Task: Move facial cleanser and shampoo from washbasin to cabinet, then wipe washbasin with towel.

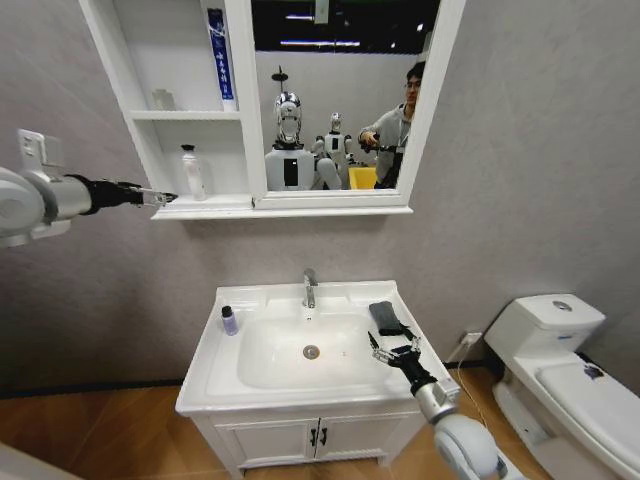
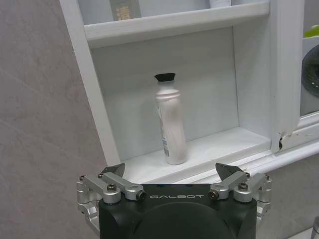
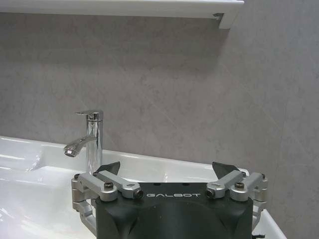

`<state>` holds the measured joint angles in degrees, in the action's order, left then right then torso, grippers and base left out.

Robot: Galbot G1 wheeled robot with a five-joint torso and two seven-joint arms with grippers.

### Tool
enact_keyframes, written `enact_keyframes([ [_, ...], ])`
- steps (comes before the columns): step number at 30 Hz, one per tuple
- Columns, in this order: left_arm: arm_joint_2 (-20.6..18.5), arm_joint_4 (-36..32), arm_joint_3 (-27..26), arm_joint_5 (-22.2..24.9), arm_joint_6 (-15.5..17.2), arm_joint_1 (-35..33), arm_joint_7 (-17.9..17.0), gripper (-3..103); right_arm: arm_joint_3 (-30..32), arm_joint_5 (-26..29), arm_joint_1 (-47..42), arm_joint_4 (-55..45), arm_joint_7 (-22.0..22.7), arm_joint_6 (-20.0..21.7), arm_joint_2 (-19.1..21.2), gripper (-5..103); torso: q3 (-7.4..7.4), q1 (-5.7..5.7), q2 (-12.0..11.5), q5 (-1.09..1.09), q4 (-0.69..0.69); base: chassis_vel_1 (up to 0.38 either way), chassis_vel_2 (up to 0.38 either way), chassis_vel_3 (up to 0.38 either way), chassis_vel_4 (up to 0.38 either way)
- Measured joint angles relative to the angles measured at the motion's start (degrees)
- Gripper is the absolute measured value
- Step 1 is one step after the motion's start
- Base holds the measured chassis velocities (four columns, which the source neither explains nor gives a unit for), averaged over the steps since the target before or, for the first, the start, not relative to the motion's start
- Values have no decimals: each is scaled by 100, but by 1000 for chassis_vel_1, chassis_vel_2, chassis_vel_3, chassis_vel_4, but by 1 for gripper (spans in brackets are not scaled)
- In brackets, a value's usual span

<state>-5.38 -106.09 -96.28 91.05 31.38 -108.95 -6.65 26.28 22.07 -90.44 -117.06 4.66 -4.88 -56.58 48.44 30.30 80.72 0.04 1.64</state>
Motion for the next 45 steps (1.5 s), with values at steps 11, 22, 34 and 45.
enact_keyframes([
  [11,1838,-2065,-79,140,117,167,-437,100,61,-12,-145,-177,93,43,65,100,-1,-1,1,-2,-7,0,0,0,0],
  [22,5085,-3732,204,-2533,-511,-364,98,100,130,-92,-295,-180,132,-49,-71,100,-1,-1,1,0,-4,0,0,0,0],
  [34,8804,-3508,1304,-4156,-1361,-188,503,100,364,-417,-929,-129,332,-336,-1134,100,-1,0,1,-3,-5,0,0,0,0],
  [45,9006,-2503,1584,-7906,-3900,47,2344,100,324,-506,-1189,-300,594,-186,-1273,100,0,0,0,-4,-7,0,0,0,0],
])
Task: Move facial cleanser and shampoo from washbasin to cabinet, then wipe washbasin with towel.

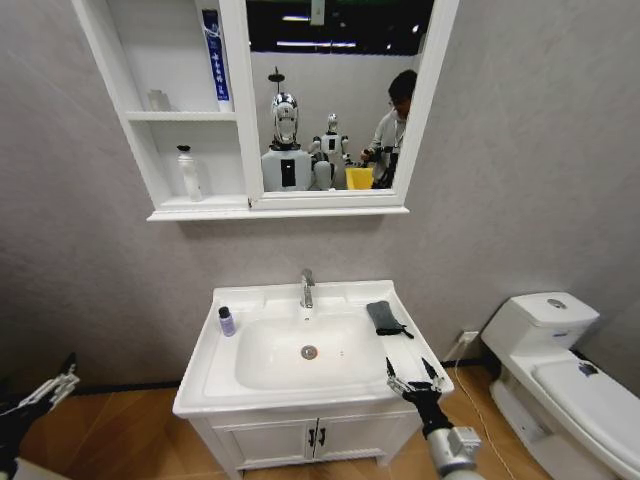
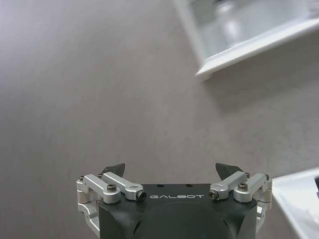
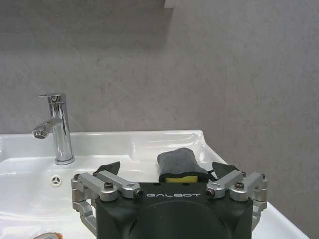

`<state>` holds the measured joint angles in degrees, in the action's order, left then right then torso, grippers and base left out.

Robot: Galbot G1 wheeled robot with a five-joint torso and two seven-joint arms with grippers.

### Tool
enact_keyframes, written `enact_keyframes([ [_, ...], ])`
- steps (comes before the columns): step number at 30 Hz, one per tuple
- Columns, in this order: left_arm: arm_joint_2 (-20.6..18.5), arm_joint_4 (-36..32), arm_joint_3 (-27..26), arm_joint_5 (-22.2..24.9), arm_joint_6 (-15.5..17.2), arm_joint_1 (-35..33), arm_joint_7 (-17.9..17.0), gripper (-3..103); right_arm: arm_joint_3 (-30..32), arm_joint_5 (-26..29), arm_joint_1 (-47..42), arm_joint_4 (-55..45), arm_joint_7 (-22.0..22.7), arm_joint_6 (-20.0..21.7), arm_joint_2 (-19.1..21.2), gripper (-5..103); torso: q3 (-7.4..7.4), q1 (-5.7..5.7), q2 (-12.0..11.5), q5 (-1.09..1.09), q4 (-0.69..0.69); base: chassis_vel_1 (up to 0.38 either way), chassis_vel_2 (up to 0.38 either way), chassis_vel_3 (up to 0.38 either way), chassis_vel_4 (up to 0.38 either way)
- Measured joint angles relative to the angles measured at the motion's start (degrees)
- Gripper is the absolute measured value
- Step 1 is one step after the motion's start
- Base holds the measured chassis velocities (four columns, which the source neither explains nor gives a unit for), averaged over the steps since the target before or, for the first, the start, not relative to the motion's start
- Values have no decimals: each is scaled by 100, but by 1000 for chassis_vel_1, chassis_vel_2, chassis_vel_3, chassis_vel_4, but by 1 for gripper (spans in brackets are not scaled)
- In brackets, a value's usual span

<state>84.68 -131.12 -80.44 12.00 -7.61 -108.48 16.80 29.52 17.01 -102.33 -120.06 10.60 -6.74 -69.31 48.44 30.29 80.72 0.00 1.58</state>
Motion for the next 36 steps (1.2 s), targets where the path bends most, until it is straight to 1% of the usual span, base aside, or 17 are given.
enact_keyframes([
  [1,4,13,-59,-540,-511,35,213,100,-1,0,0,-29,16,40,77,100,0,0,0,0,2,0,0,0,0],
  [4,52,-201,10,-588,-644,37,191,100,8,-16,-28,-49,20,64,183,100,0,1,0,1,0,0,0,0,0],
  [6,76,-328,159,-489,-556,33,93,100,10,-30,-41,-50,20,70,199,100,0,1,0,2,-1,0,0,0,0],
  [7,92,-460,415,-354,-373,43,-63,100,7,-38,-52,-50,24,78,199,100,1,0,0,3,-1,0,0,0,0],
  [8,100,-589,900,-170,7,121,-406,100,-22,-46,-56,-59,35,101,169,100,1,0,0,3,1,0,0,0,0],
  [9,104,-608,1258,-68,243,233,-605,100,-49,-52,-59,-78,41,121,138,100,0,0,0,3,1,0,0,0,0],
  [10,104,-608,1258,-68,243,233,-605,100,-49,-52,-59,-78,41,121,138,100,0,0,0,3,1,0,0,0,0],
  [12,92,-482,2184,69,676,528,-1048,100,-78,-82,-74,-144,47,154,98,100,1,1,0,0,4,0,0,0,0],
  [13,92,-482,2184,69,676,528,-1048,100,-78,-82,-74,-144,47,154,98,100,1,1,0,0,4,0,0,0,0],
  [17,-128,8,2703,58,799,718,-1208,100,-41,-95,-82,-175,47,154,155,100,1,1,0,1,0,0,0,0,0],
  [19,-306,685,2881,-7,847,1029,-1308,100,-12,-68,-53,-169,54,158,168,100,1,1,0,0,0,0,0,0,0],
  [20,-306,685,2881,-7,847,1029,-1308,100,-12,-68,-53,-169,54,158,168,100,1,1,0,0,0,0,0,0,0],
  [22,-423,1240,3019,-60,973,1293,-1429,100,-4,-5,-60,-152,70,166,184,100,1,2,-1,-1,2,0,0,0,0],
  [23,-423,1240,3019,-60,973,1293,-1429,100,-4,-5,-60,-152,70,166,184,100,1,2,-1,-1,2,0,0,0,0],
  [25,-485,1638,3203,-79,1136,1420,-1578,100,-4,39,-73,-79,72,173,197,100,1,2,-1,-1,2,0,0,0,0],
  [33,-416,1521,3448,-67,1233,1090,-1634,100,-198,-28,143,180,84,234,97,100,0,1,0,1,-1,0,0,0,0],
  [36,-438,1319,3593,111,1304,867,-1640,100,-255,-58,302,320,72,226,51,100,1,1,0,1,0,0,0,0,0],
])
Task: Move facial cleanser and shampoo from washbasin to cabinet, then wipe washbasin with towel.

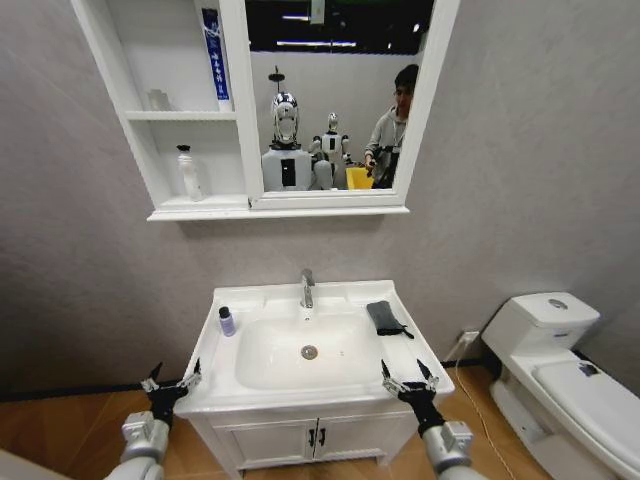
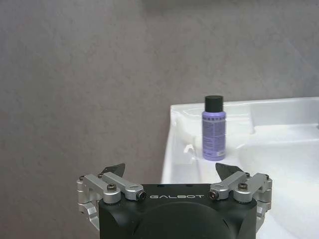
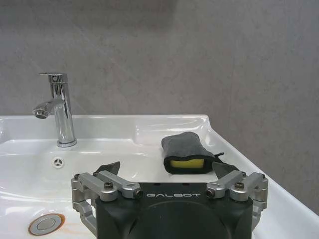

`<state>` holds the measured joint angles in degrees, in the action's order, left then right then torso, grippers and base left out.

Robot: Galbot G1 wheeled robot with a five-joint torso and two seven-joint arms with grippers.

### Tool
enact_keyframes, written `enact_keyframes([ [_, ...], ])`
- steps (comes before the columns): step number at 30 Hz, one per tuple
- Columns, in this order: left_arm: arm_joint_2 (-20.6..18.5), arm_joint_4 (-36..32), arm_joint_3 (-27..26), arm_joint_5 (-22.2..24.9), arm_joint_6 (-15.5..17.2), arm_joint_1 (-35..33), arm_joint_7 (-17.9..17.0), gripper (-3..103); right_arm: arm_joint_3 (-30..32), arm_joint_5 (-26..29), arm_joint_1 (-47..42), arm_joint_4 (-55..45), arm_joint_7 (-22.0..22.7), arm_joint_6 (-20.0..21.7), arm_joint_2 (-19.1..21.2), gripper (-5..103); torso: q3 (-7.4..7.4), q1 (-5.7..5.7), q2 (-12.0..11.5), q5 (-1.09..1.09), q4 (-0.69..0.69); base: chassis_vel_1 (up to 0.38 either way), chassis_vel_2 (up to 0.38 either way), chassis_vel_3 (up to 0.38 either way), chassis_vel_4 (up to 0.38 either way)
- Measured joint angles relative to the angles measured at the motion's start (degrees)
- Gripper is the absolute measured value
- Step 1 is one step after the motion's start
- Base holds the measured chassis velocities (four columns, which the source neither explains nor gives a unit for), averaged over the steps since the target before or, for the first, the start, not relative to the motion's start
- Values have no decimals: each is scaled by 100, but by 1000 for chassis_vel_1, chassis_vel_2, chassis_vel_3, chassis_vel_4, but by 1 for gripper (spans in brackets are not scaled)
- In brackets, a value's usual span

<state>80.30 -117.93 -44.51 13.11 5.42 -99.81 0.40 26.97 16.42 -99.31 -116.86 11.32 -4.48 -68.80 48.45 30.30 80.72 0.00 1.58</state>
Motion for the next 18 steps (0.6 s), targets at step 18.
enact_keyframes([
  [18,-1360,138,771,1883,156,662,346,100,-292,-249,463,471,-287,-276,76,100,0,-1,0,-2,2,0,0,0,0],
])
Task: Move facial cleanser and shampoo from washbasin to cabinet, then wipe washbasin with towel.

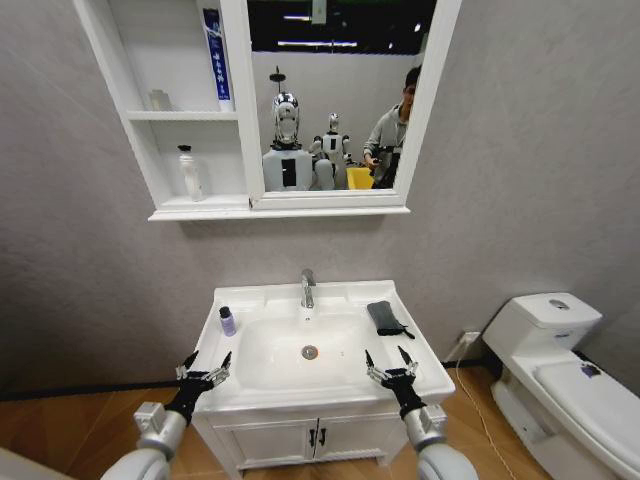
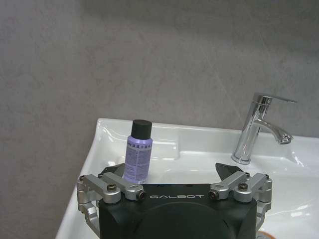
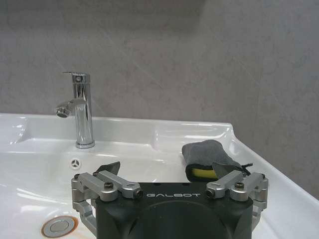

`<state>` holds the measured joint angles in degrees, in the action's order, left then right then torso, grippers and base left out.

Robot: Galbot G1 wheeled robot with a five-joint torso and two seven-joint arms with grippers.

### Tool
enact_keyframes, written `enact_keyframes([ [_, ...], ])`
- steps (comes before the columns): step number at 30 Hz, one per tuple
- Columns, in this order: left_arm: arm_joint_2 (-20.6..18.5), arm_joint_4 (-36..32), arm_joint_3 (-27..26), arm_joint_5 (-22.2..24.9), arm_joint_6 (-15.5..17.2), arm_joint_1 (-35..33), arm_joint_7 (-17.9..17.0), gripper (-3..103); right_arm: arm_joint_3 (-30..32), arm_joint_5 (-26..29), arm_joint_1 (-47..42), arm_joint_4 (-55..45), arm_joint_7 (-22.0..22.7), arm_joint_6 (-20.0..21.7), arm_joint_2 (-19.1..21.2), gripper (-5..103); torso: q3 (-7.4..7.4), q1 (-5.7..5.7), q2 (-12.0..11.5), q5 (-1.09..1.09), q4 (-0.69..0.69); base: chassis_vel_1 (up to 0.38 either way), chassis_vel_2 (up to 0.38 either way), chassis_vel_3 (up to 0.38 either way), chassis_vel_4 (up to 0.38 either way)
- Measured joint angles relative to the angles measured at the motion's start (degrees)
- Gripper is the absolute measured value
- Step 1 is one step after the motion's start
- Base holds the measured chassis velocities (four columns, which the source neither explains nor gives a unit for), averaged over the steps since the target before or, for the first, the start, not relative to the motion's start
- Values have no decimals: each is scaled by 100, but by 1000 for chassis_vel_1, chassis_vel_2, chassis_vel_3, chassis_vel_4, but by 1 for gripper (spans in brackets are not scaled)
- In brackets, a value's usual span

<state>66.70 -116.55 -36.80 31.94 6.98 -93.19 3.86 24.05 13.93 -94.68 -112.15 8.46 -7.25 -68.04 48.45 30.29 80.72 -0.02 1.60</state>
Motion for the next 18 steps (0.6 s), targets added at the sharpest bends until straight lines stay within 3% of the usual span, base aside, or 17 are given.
enact_keyframes([
  [18,-452,1666,659,132,-31,1781,66,101,174,12,-190,126,22,-5,-23,100,0,0,0,1,-2,0,0,0,0],
])
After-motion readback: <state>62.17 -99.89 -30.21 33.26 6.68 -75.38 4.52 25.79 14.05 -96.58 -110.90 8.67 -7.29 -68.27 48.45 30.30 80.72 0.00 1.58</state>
